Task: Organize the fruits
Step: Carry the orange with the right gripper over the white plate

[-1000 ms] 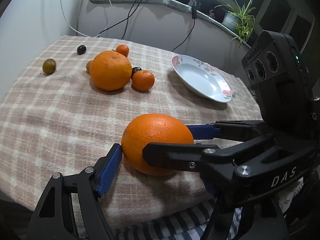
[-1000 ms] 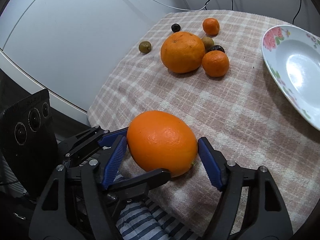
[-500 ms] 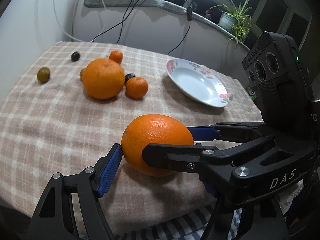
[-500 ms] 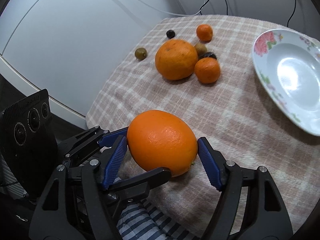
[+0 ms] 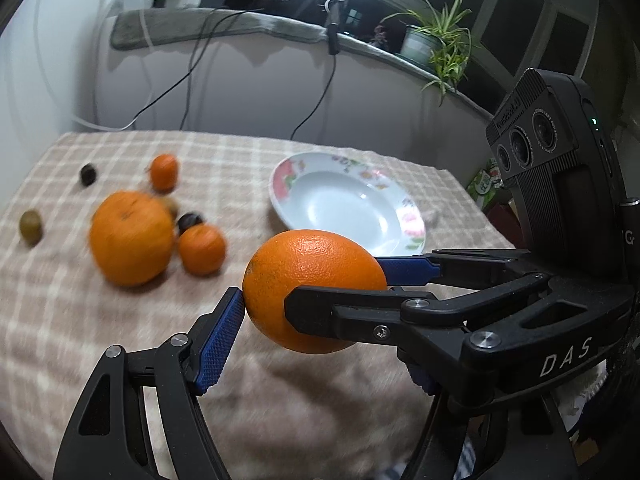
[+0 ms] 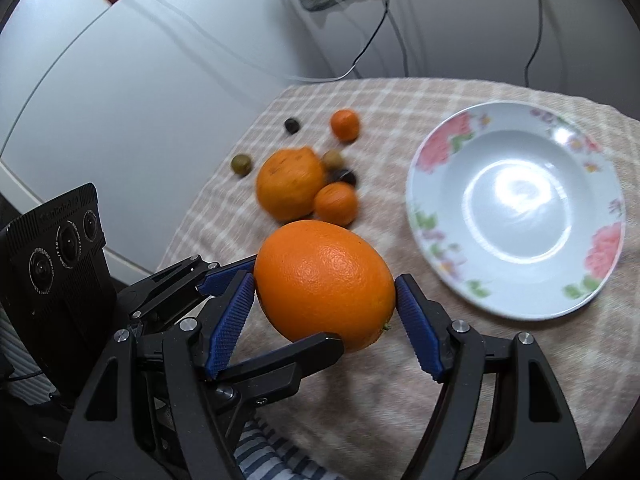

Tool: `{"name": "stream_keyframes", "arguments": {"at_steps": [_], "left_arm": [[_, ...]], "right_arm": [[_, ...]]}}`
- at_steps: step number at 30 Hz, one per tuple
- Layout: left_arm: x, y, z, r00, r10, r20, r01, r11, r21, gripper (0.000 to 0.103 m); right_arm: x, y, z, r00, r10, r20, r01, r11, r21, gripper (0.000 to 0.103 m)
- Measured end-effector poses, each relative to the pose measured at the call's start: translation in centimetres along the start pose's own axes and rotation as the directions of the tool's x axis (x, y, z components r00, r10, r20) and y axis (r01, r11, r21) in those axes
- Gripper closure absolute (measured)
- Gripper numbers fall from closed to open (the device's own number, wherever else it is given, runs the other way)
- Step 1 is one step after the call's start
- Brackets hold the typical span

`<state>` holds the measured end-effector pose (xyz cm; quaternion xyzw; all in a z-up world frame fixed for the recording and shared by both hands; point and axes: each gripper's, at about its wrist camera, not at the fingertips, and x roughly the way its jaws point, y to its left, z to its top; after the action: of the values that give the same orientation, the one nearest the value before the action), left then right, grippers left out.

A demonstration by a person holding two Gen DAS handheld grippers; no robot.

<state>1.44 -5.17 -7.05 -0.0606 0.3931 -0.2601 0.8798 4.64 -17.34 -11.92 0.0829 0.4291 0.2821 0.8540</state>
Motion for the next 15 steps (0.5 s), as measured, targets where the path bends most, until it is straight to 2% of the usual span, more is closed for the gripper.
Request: {"name": "stream_keyframes", "arguments": {"at_steps": [10, 15], "left_arm": [[3.2, -2.6, 3.1, 0.999, -0.044, 0.002, 0.044, 0.998, 0.053, 0.030], [4.9, -3.1, 3.9, 0.998, -0.055, -0.016, 0.056, 0.997, 0.054, 0.030]], "right_arm": [[-2.4, -4.2, 2.2, 0.997, -0.043, 0.057, 0.040, 0.998, 0.047, 0.028], [-2.1, -5.6, 2.3, 0.997, -0.059, 0.059, 0.055, 0.996, 0.072, 0.028]]}}
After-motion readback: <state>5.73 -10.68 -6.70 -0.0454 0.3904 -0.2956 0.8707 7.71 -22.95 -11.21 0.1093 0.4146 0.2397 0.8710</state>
